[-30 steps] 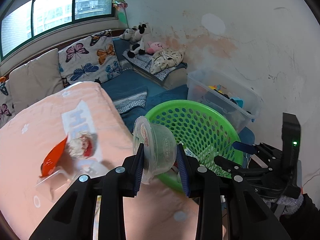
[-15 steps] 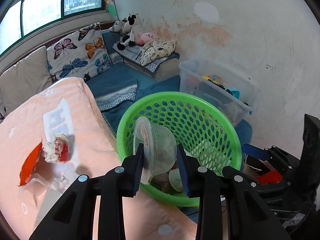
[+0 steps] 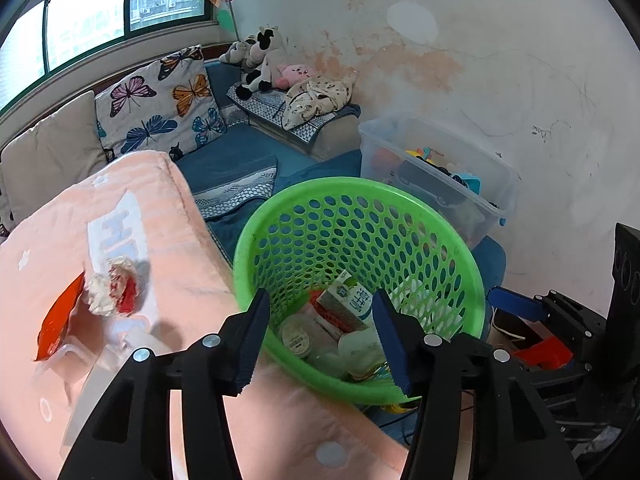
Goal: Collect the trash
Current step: 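Open the left tool to drop the clear cup into the basket, then grasp the clear rectangular plastic container with the left tool and lift it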
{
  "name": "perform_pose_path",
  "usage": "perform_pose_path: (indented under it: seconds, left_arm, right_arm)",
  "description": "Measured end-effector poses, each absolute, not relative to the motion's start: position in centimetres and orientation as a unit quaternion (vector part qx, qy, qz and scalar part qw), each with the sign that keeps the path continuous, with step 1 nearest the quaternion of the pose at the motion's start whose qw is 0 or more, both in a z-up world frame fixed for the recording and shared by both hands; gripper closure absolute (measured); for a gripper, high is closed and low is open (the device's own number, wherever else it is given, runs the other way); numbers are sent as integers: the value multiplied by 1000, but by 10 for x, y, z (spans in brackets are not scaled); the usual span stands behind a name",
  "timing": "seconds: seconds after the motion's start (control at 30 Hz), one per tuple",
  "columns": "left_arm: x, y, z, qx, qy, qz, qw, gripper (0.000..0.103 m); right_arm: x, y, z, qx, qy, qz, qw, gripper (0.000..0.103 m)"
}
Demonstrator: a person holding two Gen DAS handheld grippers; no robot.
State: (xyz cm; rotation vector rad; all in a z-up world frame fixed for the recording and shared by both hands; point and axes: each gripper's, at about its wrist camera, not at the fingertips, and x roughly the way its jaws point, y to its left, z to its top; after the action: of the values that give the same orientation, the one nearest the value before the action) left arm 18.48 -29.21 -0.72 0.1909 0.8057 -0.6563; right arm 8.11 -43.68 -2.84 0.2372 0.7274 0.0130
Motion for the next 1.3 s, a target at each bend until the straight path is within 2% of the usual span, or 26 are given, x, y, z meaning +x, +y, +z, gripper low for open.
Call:
perform_pose_path:
  seconds: [0.27, 0.67, 1.0, 1.3]
  left_arm:
    - [184, -248, -10, 84, 386, -284, 874, 48]
    - [180, -157, -18, 88, 379, -225, 893, 29]
    - [182, -104, -40, 96, 391, -209, 891, 22]
    - [185, -94, -61, 98, 402, -215, 885, 22]
  right_arm:
    - [79, -424, -23, 110, 352, 15, 929, 27]
    - [85, -397, -18, 97, 351, 38, 930, 26]
    - [93, -374, -17, 89, 356, 54, 928, 26]
    - [100, -355, -20, 79, 364, 65, 926, 26]
